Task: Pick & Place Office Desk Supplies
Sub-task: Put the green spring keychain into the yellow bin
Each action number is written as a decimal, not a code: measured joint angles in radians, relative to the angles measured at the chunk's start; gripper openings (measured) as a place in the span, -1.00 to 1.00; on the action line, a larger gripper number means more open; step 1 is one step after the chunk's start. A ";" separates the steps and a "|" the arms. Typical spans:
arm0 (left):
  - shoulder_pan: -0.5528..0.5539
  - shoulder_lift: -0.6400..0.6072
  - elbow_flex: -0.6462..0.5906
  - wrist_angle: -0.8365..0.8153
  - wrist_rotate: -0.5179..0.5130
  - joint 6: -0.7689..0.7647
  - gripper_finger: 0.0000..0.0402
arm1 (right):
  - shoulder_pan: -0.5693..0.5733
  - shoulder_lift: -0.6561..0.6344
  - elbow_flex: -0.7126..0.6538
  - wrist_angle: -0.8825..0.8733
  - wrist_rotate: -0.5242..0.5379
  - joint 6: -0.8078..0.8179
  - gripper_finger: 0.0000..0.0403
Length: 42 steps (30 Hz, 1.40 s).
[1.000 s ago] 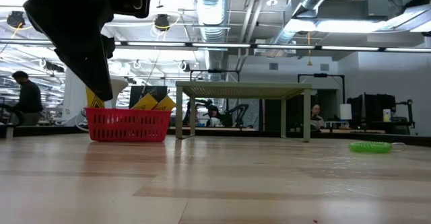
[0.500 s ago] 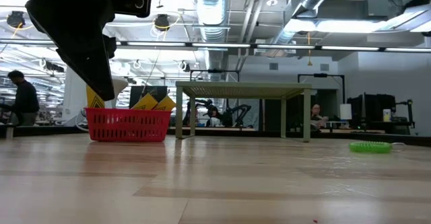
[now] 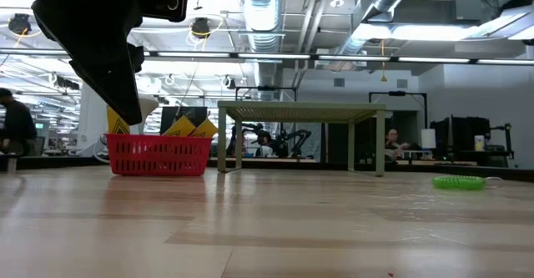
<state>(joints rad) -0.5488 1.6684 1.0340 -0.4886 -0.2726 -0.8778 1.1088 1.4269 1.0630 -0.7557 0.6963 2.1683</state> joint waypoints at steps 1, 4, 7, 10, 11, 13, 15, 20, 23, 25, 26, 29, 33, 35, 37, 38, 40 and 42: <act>0.000 0.000 0.000 0.000 0.000 -0.001 -0.26 | -0.045 0.000 0.000 0.007 0.031 -0.041 -0.20; 0.000 0.000 0.000 0.011 0.000 -0.002 -0.26 | -0.206 0.000 0.000 0.081 0.058 -0.233 -0.14; 0.000 0.000 0.000 0.035 0.000 -0.003 -0.26 | -0.388 0.000 0.000 0.280 -0.032 -0.562 -0.07; 0.000 0.000 0.000 0.058 0.008 -0.003 -0.26 | -0.567 0.000 0.000 0.460 -0.275 -0.857 -0.01; 0.000 0.000 0.000 0.063 0.010 -0.003 -0.26 | -0.619 0.000 0.000 0.483 -0.356 -0.915 0.00; 0.000 0.000 0.000 0.071 0.010 -0.003 -0.26 | -0.720 0.000 0.000 0.475 -0.511 -1.001 0.00; 0.000 0.000 0.000 0.078 0.014 -0.014 -0.26 | -0.804 -0.001 0.003 0.414 -0.638 -1.076 0.01; 0.000 0.000 0.000 0.080 0.017 -0.046 -0.26 | -0.955 -0.008 0.062 0.111 -0.808 -1.305 0.01; 0.000 0.000 0.000 0.090 0.016 -0.050 -0.26 | -1.011 -0.007 0.088 -0.096 -0.824 -1.420 0.01; 0.000 0.000 0.000 0.096 0.011 -0.070 -0.26 | -1.026 -0.007 0.089 -0.197 -0.820 -1.467 0.01; 0.000 0.000 0.000 0.096 0.004 -0.076 -0.26 | -1.027 -0.007 0.083 -0.238 -0.811 -1.482 0.01; 0.000 0.000 0.000 0.097 -0.023 -0.093 -0.26 | -1.017 -0.007 0.051 -0.303 -0.766 -1.495 0.01; 0.000 0.000 0.000 0.111 -0.042 -0.099 -0.26 | -0.996 -0.007 -0.014 -0.285 -0.727 -1.479 0.01; 0.006 0.000 0.000 0.117 -0.042 -0.099 -0.26 | -0.979 -0.007 -0.054 -0.251 -0.691 -1.460 0.01; 0.008 0.000 0.000 0.117 -0.042 -0.099 -0.26 | -0.963 -0.007 -0.101 -0.225 -0.629 -1.429 0.01; 0.010 0.000 0.000 0.117 -0.042 -0.099 -0.26 | -0.956 -0.007 -0.123 -0.221 -0.599 -1.413 0.01; 0.013 0.000 0.000 0.118 -0.041 -0.100 -0.26 | -0.952 -0.007 -0.167 -0.186 -0.574 -1.386 0.01; 0.013 0.000 0.000 0.124 -0.037 -0.100 -0.26 | -0.953 -0.007 -0.208 -0.127 -0.578 -1.367 0.01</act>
<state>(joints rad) -0.5354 1.6684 1.0344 -0.3642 -0.3099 -0.9775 0.1562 1.4200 0.8554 -0.8823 0.1181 0.8013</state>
